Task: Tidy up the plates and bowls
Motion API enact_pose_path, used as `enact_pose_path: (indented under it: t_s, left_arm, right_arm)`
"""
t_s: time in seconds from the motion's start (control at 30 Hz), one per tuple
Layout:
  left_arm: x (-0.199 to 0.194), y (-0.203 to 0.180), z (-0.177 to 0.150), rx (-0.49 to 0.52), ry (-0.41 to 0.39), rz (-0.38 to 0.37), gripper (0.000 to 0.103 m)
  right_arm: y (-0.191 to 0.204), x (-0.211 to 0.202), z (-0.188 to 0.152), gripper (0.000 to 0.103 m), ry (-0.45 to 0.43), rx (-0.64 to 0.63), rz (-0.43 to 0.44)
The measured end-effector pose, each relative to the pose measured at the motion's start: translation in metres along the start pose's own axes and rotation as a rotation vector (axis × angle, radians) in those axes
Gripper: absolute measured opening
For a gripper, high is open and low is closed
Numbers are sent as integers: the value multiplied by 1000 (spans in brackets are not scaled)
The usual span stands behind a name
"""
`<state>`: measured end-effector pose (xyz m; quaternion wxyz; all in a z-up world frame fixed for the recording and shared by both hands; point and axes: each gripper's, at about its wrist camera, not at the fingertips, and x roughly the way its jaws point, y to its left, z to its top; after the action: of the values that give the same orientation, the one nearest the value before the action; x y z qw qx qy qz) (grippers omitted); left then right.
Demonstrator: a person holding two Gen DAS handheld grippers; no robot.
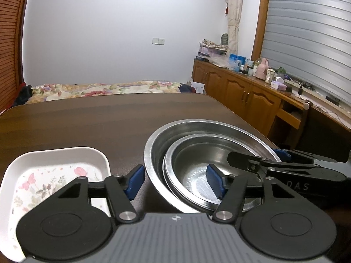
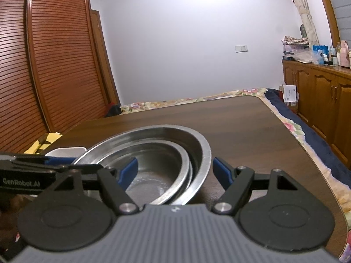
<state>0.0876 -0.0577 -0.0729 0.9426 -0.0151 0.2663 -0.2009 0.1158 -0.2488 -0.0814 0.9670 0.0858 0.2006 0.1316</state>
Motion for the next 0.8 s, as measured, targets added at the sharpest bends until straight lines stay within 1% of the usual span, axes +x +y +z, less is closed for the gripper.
enact_pose_path:
  t_s: [0.1,0.17,0.33,0.43,0.53,0.6,0.8]
  left_arm:
    - [0,0,-1,-5,-2,0,61]
    - [0,0,-1,-8,-2,0,60]
    - [1,1,-1,-7,2,8,56]
    - [4,-1,-2,7,19,21,52]
    - [6,-1,-2,10,25,26,46]
    - [7,-1,-2,15,30,33,40]
    - [5,2,-2,-19,46,21,35]
  right_arm:
    - [-1,1,-1,73,5,14,5]
    - [-2,1,-1,70,9,17,9]
    - [-1,3,-4,58,24,22,20]
    - [0,4,-5,52,30,24,24]
    - [0,6,-5,49,36,29,26]
    - [0,5,-5,48,36,32,26]
    - [-1,5,-5,47,36,44,25]
